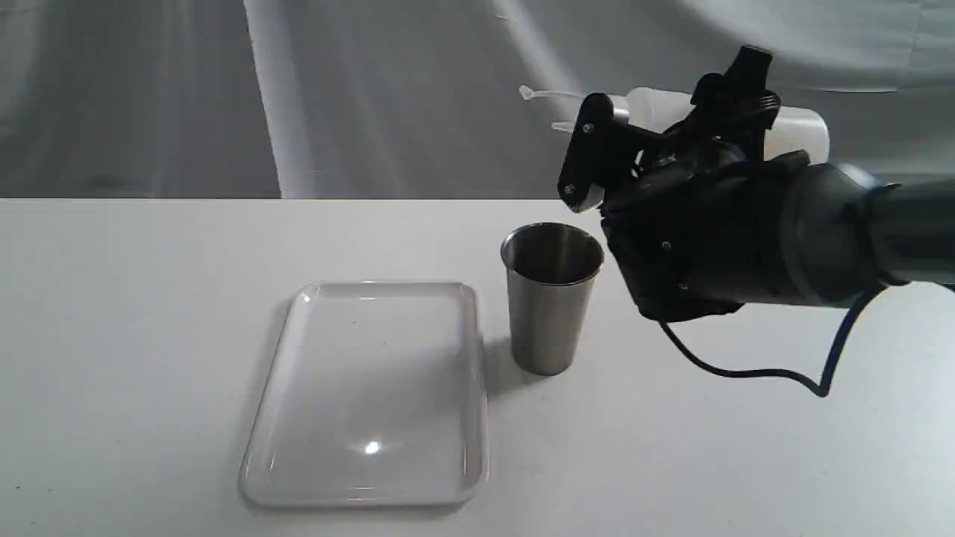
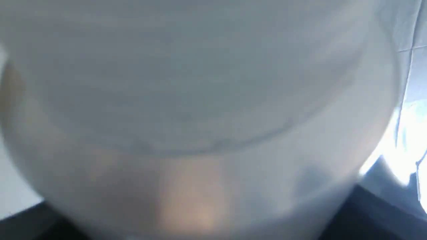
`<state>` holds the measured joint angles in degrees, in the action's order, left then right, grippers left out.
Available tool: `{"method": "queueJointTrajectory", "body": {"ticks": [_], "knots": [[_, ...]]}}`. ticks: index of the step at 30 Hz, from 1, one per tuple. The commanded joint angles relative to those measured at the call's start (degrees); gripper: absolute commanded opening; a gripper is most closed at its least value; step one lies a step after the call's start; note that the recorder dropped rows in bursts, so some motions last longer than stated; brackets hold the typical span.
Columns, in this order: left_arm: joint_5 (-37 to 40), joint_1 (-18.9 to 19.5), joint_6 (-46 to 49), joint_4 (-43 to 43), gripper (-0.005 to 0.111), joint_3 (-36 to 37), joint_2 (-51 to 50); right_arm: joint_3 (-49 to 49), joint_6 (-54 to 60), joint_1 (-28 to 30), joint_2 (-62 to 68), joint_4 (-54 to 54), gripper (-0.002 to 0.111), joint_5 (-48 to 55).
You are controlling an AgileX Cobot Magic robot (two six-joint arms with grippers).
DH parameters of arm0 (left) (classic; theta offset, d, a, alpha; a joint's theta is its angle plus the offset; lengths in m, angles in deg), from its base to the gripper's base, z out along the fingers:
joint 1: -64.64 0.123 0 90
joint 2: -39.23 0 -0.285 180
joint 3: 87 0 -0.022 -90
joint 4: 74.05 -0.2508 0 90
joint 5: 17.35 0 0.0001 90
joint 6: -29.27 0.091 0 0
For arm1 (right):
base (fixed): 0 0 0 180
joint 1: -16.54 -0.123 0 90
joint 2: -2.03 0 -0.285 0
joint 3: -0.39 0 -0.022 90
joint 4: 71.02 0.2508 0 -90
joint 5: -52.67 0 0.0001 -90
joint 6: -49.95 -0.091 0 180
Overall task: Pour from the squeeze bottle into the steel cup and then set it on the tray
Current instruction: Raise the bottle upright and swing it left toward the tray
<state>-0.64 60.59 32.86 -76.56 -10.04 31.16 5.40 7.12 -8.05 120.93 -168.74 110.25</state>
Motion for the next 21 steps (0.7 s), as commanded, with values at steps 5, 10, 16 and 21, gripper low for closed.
{"method": "queueJointTrajectory", "body": {"ticks": [5,10,16,21], "knots": [[-0.37,-0.18,-0.1,-0.03,0.008,0.25,0.28,-0.62,-7.42,-0.02,-0.72,1.86,0.043,-1.29],[-0.37,-0.18,-0.1,-0.03,0.008,0.25,0.28,-0.62,-14.35,-0.02,-0.72,4.18,0.043,-3.59],[-0.37,-0.18,-0.1,-0.03,0.008,0.25,0.28,-0.51,-25.84,-0.02,-1.94,4.56,0.043,-3.59],[-0.37,-0.18,-0.1,-0.03,0.008,0.25,0.28,-0.51,-33.99,0.25,-4.89,4.84,0.043,-3.59]]}}
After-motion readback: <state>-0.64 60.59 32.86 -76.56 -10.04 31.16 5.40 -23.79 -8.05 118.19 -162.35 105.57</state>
